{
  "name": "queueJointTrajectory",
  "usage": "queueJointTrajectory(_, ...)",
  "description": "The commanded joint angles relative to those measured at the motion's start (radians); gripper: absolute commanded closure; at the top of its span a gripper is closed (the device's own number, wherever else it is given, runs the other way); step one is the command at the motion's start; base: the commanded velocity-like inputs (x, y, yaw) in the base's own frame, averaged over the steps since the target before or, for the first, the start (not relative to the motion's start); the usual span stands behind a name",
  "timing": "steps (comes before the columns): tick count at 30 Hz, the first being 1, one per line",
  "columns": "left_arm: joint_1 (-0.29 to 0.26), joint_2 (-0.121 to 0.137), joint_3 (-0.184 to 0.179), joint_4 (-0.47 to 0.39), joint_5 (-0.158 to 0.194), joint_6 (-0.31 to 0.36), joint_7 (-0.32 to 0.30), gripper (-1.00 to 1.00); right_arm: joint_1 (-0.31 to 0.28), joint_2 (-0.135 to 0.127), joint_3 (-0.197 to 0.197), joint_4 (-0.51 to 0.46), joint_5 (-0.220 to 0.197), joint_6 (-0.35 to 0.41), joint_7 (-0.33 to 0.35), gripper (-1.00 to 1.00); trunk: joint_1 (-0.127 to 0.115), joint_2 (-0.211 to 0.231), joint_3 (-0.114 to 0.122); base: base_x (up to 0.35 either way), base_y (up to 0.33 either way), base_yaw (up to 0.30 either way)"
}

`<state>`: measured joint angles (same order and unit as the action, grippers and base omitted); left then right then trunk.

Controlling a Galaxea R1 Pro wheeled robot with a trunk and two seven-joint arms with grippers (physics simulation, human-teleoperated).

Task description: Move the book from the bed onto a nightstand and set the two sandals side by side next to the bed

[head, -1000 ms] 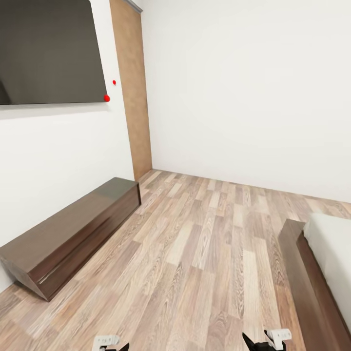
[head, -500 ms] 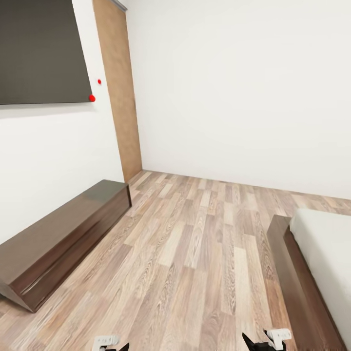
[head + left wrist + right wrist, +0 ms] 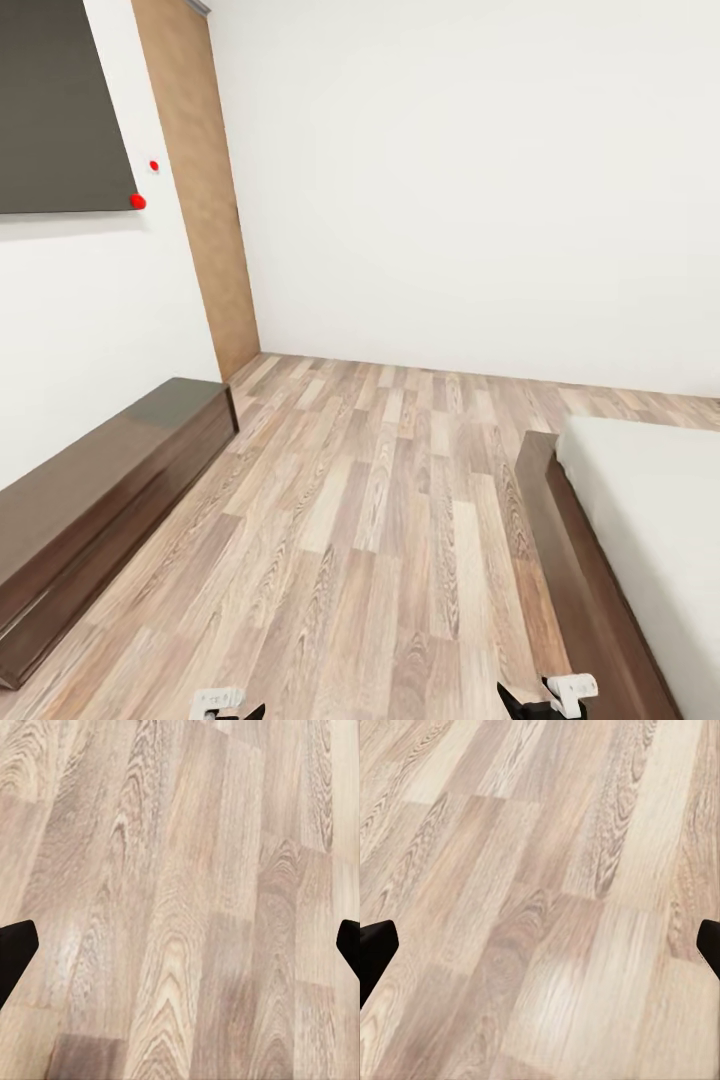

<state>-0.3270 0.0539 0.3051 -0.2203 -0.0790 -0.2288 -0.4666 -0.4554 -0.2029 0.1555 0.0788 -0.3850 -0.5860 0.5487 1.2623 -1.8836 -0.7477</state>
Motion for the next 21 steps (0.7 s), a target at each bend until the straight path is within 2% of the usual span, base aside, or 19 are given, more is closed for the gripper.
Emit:
queueJointTrajectory(1, -0.001, 0.000, 0.008, 0.001, -0.008, -0.004, -0.004, -1.00, -0.002, 0.000, 0.007, 0.004, -0.011, -0.005, 0.007, -1.00, 0.000, 0.000, -0.001, 0.276, 0.000, -0.021)
queueJointTrajectory(21, -0.001, 0.000, 0.008, 0.001, -0.008, -0.003, -0.004, -1.00, -0.002, 0.000, 0.008, 0.004, -0.011, -0.005, 0.005, -1.00, 0.000, 0.000, -0.001, 0.322, 0.000, -0.002)
